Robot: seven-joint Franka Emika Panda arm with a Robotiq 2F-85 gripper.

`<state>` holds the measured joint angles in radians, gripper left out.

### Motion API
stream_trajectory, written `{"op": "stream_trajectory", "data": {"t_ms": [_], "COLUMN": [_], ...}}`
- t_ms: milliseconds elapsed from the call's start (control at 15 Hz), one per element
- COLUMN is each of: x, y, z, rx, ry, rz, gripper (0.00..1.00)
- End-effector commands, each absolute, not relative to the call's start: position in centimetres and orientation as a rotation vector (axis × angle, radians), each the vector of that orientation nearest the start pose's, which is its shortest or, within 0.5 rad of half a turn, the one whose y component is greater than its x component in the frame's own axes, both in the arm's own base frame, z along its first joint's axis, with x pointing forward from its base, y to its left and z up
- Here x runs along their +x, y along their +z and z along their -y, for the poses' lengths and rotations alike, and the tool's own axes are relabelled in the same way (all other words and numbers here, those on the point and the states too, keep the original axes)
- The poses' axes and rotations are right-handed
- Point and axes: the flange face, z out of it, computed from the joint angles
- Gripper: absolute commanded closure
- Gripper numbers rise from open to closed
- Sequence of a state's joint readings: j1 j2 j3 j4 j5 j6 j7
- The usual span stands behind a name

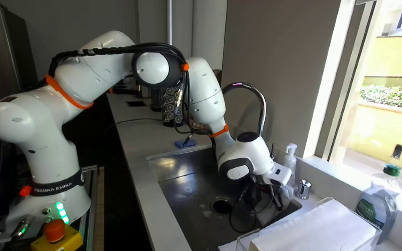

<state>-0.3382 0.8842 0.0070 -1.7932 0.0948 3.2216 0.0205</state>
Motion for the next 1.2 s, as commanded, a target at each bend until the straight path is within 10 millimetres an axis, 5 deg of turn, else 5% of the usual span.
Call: {"op": "stream_trajectory", "data": {"t_ms": [0,867,1133], "x": [62.8,60.4,60.3], "y": [14.4,24.3,25.6], "z": [23.9,27.7,29.9], "rx": [-2.976,-2.945,-2.942], "ry": [-0.951,-1.169,-1.212], "rz": [-0.781,-0.93,-1.022], "gripper": [1.0,1.0,1.0]}}
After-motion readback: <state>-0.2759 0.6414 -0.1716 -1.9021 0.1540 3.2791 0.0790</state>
